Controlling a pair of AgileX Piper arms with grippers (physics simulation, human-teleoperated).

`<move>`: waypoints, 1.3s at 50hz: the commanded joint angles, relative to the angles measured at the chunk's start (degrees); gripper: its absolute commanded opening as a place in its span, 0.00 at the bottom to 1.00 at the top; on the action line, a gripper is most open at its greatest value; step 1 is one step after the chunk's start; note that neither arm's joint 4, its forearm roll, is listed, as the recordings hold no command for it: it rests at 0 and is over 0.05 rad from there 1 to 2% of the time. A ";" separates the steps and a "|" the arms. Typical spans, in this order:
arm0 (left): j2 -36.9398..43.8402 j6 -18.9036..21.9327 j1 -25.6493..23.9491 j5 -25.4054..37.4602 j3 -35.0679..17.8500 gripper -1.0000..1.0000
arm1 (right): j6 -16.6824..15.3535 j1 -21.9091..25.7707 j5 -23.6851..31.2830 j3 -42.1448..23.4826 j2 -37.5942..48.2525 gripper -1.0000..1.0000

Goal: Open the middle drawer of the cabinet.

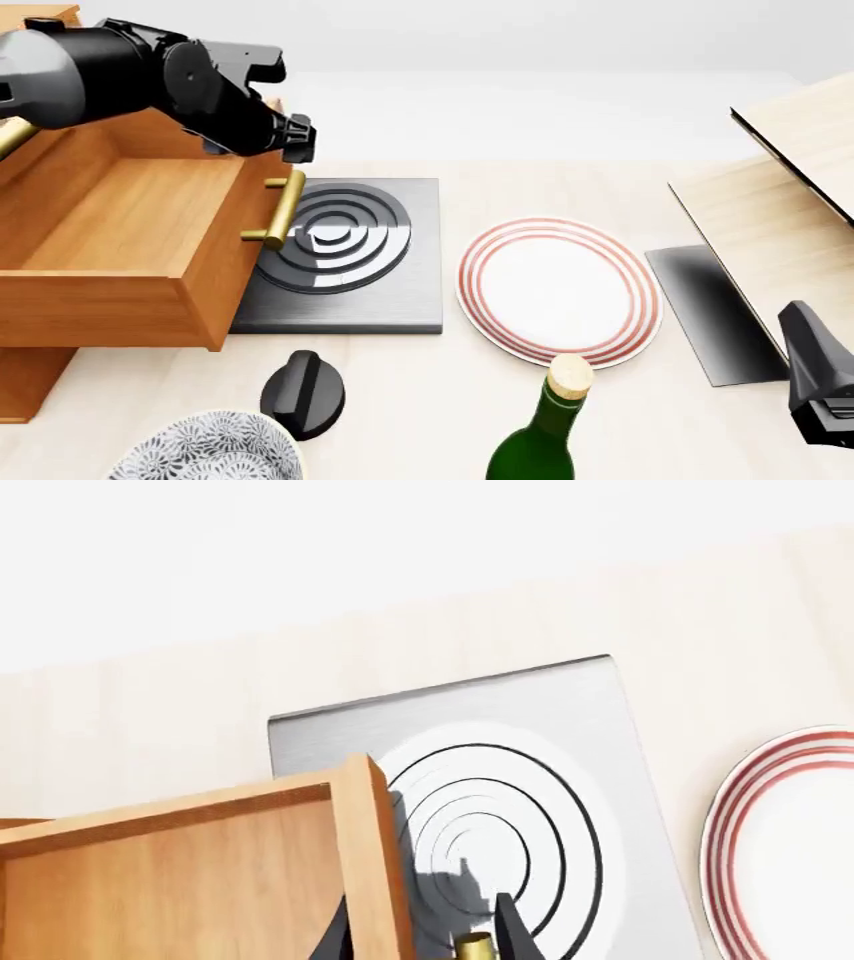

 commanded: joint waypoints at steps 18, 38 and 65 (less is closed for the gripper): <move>-8.41 8.94 2.92 0.95 -2.70 1.00 | 0.00 -0.01 0.00 0.00 0.01 1.00; -16.62 9.46 -0.91 4.33 -3.36 1.00 | 0.00 0.00 0.00 0.00 0.00 1.00; -37.72 7.98 -1.61 2.05 11.09 1.00 | 0.00 -0.01 0.00 0.00 -0.01 1.00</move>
